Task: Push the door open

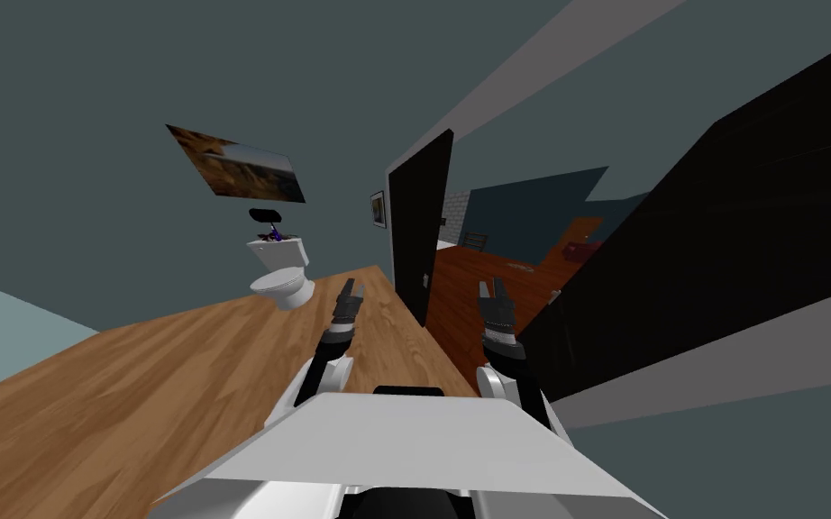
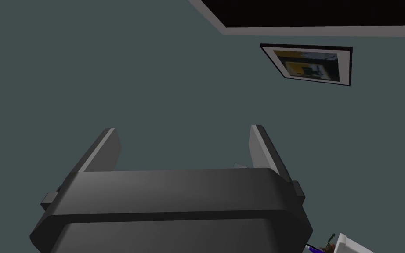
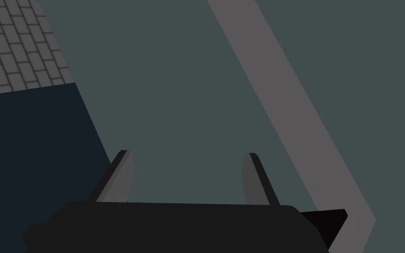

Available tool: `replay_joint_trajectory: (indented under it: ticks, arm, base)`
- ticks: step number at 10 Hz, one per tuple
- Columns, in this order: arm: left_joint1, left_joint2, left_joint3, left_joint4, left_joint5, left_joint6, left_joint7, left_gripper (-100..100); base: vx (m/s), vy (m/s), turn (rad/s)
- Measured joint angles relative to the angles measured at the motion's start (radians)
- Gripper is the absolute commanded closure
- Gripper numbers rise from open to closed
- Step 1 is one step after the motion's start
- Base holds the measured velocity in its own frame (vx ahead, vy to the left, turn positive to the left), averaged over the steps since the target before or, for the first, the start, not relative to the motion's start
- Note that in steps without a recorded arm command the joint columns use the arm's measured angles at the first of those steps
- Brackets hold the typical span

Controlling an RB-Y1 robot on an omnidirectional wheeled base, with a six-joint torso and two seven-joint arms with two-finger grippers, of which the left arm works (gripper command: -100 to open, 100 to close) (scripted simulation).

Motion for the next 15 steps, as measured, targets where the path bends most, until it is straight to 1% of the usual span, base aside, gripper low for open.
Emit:
replay_joint_trajectory:
  ticks: [2, 4, 6, 8, 9, 10, 11, 13, 15]
  arm:
    - [-0.024, 0.001, -0.02, 0.045, 0.0, 0.004, 0.001, -100]
    - [-0.031, 0.006, -0.042, 0.088, 0.002, -0.003, 0.005, -100]
    - [-0.061, 0.008, -0.06, 0.156, 0.005, -0.015, 0.008, -100]
    - [-0.076, 0.016, -0.08, 0.202, 0.009, -0.017, 0.014, -100]
    - [-0.076, 0.017, -0.093, 0.224, 0.009, -0.023, 0.016, -100]
    - [-0.08, 0.02, -0.105, 0.261, 0.01, -0.039, 0.018, -100]
    - [-0.095, 0.02, -0.116, 0.286, 0.011, -0.039, 0.019, -100]
    - [-0.113, 0.021, -0.139, 0.327, 0.013, -0.031, 0.022, -100]
    - [-0.13, 0.026, -0.148, 0.373, 0.016, -0.04, 0.027, -100]
  base:
    - [0.091, 0.027, -0.09]
    - [0.105, 0.04, -0.118]
    - [0.092, 0.04, -0.096]
    - [0.104, 0.031, -0.1]
    - [0.085, 0.036, -0.122]
    - [0.092, 0.039, -0.113]
    - [0.089, 0.04, -0.108]
    - [0.066, 0.028, -0.07]
    - [0.065, 0.033, -0.093]
